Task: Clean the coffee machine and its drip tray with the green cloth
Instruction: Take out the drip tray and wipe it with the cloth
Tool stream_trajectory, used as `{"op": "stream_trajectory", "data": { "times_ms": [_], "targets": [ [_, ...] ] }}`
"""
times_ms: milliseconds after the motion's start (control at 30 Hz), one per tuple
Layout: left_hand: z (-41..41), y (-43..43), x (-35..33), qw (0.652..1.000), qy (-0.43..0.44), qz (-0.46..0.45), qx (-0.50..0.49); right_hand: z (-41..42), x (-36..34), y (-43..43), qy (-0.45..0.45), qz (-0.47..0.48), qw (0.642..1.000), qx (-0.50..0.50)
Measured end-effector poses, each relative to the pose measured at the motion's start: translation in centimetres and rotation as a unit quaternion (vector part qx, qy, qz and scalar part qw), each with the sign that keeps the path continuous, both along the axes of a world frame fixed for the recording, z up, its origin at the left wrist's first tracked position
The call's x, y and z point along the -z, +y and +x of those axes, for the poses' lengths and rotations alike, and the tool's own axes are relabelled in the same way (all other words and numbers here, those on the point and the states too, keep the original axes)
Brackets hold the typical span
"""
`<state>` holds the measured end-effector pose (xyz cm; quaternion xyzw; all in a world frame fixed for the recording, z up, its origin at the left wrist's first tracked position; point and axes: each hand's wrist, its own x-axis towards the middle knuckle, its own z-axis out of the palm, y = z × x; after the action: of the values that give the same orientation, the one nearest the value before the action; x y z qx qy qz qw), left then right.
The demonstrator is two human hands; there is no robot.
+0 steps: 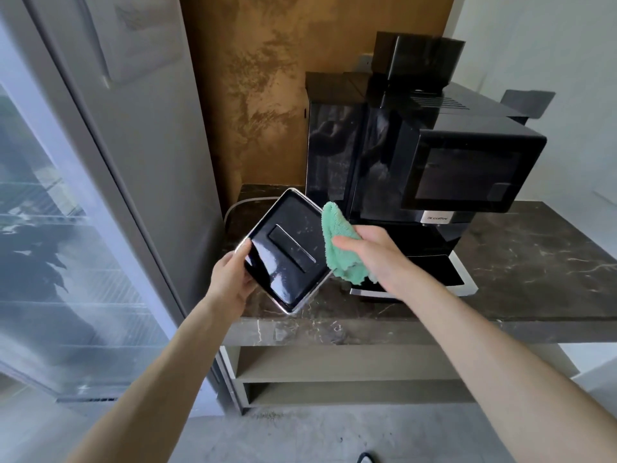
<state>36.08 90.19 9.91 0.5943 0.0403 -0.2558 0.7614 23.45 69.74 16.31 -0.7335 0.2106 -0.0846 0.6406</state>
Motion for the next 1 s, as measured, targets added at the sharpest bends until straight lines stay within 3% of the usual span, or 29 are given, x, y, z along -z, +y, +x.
{"op": "stream_trajectory", "data": {
  "times_ms": [100, 167, 233, 400, 567, 767, 1000],
  "targets": [
    [0.1, 0.7, -1.0, 0.978, -0.163, 0.102, 0.078, -0.6, -2.2, -2.2, 0.06, -0.027, 0.995, -0.072],
    [-0.6, 0.7, -1.9, 0.958, -0.191, 0.104, 0.187, -0.9, -2.8, -2.5, 0.092, -0.047, 0.987, -0.126],
    [-1.1, 0.1, -2.2, 0.957, -0.172, 0.079, 0.221, -0.8, -2.5, -2.3, 0.097, -0.04, 0.985, -0.139],
    [-1.9, -1.0, -2.7, 0.988, -0.098, 0.016, 0.12, -0.4, -0.1, -1.5, 0.013, 0.063, 0.997, -0.034],
    [-2.0, -1.8, -2.7, 0.996, -0.057, -0.022, 0.062, -0.6, -0.3, -0.8, -0.04, 0.085, 0.995, -0.033],
    [-1.4, -1.9, -2.7, 0.997, 0.006, -0.069, -0.032, -0.9, 0.3, 0.6, -0.004, 0.04, 0.998, -0.051],
    [-1.5, -1.5, -2.3, 0.992, 0.031, -0.07, -0.101, -1.7, 1.9, 1.5, 0.029, 0.098, 0.994, -0.041]
  ]
}}
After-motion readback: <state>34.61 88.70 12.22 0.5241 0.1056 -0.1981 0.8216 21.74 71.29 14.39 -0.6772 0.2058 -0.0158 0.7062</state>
